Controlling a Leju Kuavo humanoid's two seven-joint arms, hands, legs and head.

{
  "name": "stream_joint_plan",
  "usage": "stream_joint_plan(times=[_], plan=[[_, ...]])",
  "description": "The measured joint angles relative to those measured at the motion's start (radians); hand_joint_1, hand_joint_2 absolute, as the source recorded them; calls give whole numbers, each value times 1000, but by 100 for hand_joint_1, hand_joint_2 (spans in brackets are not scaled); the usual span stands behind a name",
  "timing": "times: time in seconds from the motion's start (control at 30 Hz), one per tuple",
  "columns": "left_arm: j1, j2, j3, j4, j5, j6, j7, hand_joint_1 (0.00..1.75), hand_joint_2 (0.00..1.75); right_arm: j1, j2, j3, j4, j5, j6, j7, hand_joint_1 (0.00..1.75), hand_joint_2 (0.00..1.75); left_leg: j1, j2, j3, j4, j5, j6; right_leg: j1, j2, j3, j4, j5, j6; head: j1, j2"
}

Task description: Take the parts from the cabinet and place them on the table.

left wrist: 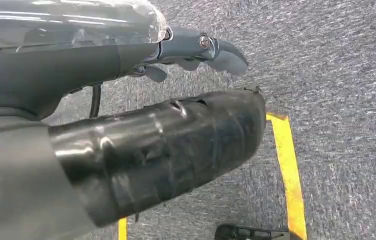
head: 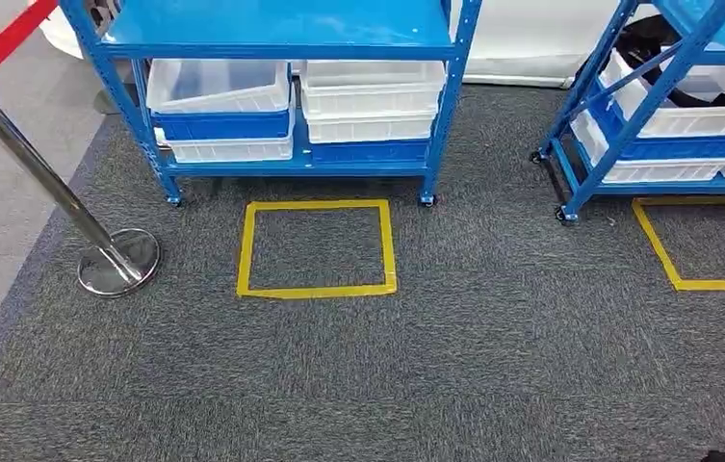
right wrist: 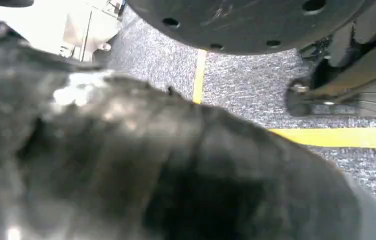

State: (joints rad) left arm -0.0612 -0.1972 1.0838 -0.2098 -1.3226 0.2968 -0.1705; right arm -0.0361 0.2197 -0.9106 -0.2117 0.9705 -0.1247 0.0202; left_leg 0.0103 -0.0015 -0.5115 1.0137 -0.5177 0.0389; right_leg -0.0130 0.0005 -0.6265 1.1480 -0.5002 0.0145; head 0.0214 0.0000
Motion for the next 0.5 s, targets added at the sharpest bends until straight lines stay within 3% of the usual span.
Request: stream_joint_plan(times=[0.03, 0.1, 0.17, 0.23, 0.27, 0.37, 0.4, 0.43, 0.5], plan=[[1, -1, 0, 0, 0, 0, 0, 0, 0, 2, -1, 0, 0, 0, 0, 0, 0, 0, 0, 0, 2, -1, -9, -4, 2, 0, 26, -79, 36, -7, 0, 0], [-3, -1, 0, 0, -1, -4, 0, 0, 0, -1, -2, -3, 0, 1, 0, 0, 0, 0, -5, 0, -1, 5, -18, -17, 10, 0, 42, -100, 12, -14, 0, 0], [-7, -1, 0, 0, 0, -7, 0, 0, 0, -1, -3, -3, 0, 1, 0, 1, 0, 0, -3, 1, 5, -6, -19, -25, 13, 2, 40, -99, 8, -20, -2, 0], [-9, 0, 0, 0, 0, -9, 0, 0, 0, 0, -1, -4, 0, 2, 0, 1, 0, 0, -4, 2, 20, -2, -32, -36, 0, 2, 66, -120, 8, -29, -2, 0], [-9, 0, 0, 0, -1, -9, -1, 0, 0, 2, -2, -4, 0, 2, 0, 0, 0, 0, -4, 1, 4, 45, -50, -42, -1, 0, 77, -126, 3, -37, -7, 0], [-7, 0, 0, 0, -1, -11, -1, 0, 0, 1, -2, -5, 0, 2, 1, 1, 0, 0, 2, 1, -132, 270, -130, -54, 1, -2, 90, -127, -12, -47, -7, 0], [-6, 0, 0, 0, -1, -11, -1, 0, 0, 1, -2, -5, 0, 2, 1, 1, 0, 0, 2, 1, -164, 307, -127, -55, 1, 0, 98, -126, -18, -47, -9, 0], [-5, 0, 0, 0, -2, -11, -1, 0, 0, 1, -2, -5, 0, 3, 1, 1, 0, 0, 2, 1, -173, 298, -95, -56, 1, 2, 109, -126, -26, -46, -8, 0], [-3, 1, 0, 0, -1, -11, -1, 0, 0, 2, -2, -5, 0, 3, 1, 1, 0, 0, 2, 1, -130, 156, 25, -51, 1, 4, 139, -127, -46, -42, -8, 0]])
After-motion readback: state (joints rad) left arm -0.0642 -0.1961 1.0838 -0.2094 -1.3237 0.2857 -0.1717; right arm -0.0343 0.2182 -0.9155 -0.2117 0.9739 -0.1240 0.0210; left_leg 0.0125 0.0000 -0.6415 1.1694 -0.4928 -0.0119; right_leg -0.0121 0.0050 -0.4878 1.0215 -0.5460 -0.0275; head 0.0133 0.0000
